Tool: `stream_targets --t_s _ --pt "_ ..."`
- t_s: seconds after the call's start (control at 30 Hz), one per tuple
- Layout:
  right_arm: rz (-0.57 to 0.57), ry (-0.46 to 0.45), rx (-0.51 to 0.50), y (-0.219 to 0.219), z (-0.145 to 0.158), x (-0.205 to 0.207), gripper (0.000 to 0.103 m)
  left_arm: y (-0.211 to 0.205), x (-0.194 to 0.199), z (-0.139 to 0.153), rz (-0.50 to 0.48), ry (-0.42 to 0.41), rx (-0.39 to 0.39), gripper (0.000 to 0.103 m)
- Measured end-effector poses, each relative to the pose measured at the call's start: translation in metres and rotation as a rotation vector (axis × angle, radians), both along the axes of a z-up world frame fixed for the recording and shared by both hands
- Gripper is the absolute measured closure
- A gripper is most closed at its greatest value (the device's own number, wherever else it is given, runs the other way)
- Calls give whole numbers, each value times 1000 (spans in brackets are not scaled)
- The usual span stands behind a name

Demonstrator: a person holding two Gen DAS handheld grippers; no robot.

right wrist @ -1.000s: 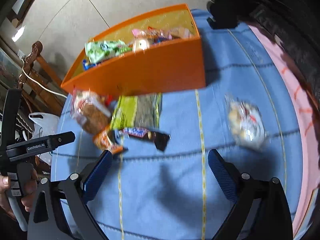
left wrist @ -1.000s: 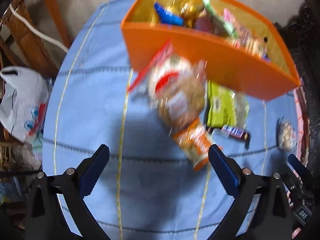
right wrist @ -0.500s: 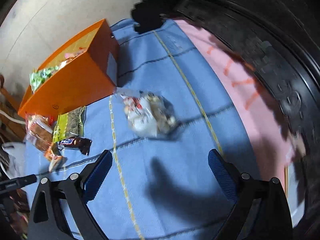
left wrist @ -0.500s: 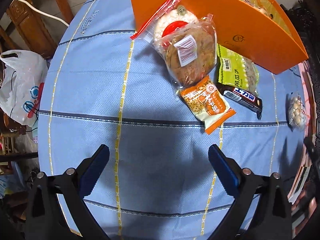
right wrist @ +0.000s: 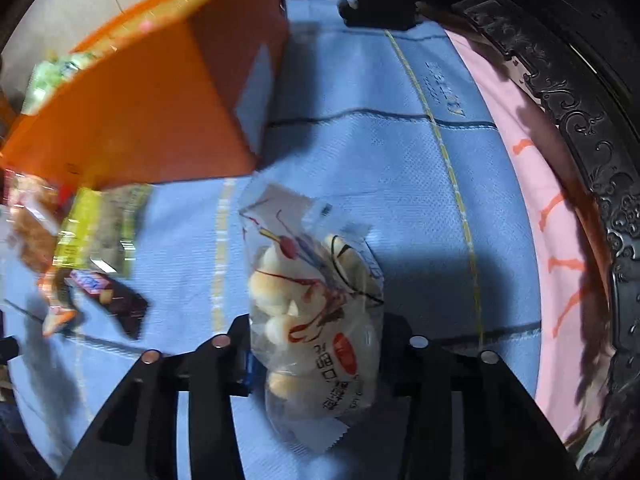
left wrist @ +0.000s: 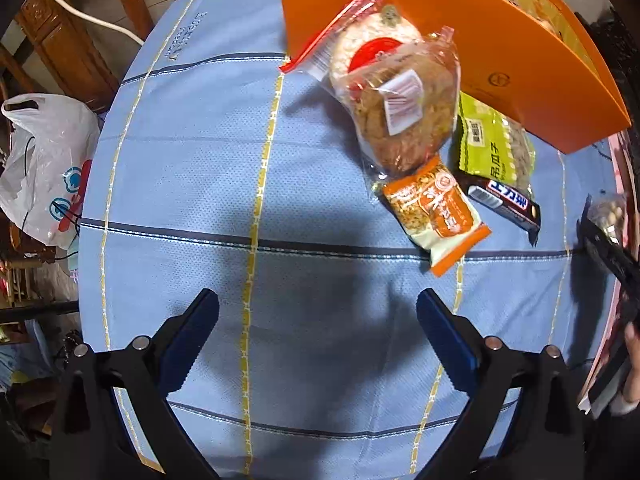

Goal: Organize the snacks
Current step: 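Grasp the white bun bag with the right gripper, then grasp the round bread bag with the left gripper while the right holds the bun bag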

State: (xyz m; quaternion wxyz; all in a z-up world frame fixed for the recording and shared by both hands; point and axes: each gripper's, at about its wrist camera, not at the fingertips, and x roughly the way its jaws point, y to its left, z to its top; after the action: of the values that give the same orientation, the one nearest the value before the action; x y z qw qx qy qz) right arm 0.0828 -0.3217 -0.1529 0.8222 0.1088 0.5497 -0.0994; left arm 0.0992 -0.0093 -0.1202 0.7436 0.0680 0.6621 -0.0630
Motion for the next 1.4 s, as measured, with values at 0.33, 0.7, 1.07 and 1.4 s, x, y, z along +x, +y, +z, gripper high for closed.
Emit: stream_targets --t_s 0.33,0.7,1.07,1.4 --pt "163 -4 298 62 3 -30 58 0 36 -14 91 -7 -100 6" --pt "210 33 311 83 0 -33 56 -20 99 -19 263 3 -117 6" --pt "218 51 314 86 -2 -34 56 -34 139 -23 266 -10 -192 32" --pt "235 27 310 97 6 -36 55 -5 94 6 126 6 -268 75"
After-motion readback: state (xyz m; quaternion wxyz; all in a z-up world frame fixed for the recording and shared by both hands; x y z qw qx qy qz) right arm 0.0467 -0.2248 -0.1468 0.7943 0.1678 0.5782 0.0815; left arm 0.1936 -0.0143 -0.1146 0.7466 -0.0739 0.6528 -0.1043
